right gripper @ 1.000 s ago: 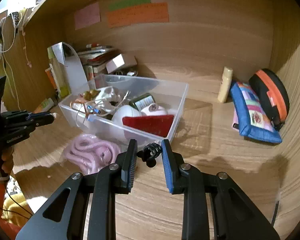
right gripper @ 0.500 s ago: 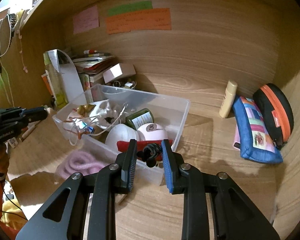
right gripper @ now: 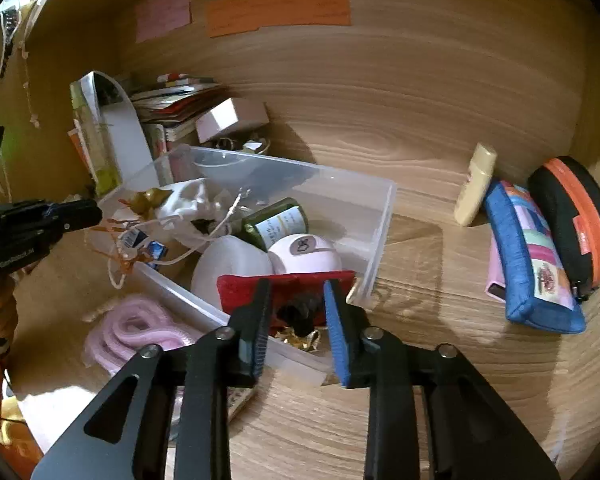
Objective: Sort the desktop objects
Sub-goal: 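Carry the seashell and black clip over the clear box with both grippers, then open both grippers to release the seashell and clip into the box, then grasp the bagged pink rope with the left gripper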
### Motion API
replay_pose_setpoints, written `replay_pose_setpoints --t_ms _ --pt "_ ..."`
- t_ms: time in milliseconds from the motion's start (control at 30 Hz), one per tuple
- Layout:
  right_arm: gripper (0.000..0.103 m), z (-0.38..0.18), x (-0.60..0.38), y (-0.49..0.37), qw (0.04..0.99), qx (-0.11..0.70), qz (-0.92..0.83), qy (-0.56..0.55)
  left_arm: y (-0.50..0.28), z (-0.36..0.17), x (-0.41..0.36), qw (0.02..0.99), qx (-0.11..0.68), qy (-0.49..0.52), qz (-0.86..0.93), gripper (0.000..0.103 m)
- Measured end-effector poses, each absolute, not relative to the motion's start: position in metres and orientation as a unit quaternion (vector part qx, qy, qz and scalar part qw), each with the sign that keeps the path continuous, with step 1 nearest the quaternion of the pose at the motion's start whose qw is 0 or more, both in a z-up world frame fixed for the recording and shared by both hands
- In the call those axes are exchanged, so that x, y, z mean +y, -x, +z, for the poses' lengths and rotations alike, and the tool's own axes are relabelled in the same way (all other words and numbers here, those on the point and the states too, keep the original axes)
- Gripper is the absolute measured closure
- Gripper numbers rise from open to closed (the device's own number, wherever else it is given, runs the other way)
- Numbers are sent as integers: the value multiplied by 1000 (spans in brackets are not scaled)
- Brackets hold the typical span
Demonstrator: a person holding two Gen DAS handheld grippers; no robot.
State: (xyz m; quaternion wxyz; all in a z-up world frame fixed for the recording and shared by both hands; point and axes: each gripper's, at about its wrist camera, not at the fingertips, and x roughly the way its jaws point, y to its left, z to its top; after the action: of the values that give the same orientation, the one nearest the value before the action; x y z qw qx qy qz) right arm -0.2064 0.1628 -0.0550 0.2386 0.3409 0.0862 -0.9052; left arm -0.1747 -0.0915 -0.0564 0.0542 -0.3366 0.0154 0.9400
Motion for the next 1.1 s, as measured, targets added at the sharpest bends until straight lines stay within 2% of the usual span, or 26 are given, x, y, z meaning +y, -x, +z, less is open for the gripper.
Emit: replay_pose_setpoints --t_ms 100,200,300,367,567,800,1100 --pt "74 -53 163 205 238 87 -905 -342 172 -54 -91 57 13 336 940 82" --pt "66 -51 164 202 240 84 -905 -341 166 -52 -90 57 14 335 940 79" --pt "58 -47 164 193 235 88 -908 -334 159 -49 -90 56 12 332 941 64" --pt "49 -46 164 188 232 93 -910 -330 154 -47 -90 54 11 329 943 50" --pt "36 -49 169 169 238 102 -906 -334 140 -48 -86 61 11 335 940 32" --pt "34 -73 168 144 279 109 -874 -383 130 -62 -83 64 8 362 930 20" --pt "35 -107 140 131 313 120 -841 -425 121 -77 -91 67 -26 392 917 19"
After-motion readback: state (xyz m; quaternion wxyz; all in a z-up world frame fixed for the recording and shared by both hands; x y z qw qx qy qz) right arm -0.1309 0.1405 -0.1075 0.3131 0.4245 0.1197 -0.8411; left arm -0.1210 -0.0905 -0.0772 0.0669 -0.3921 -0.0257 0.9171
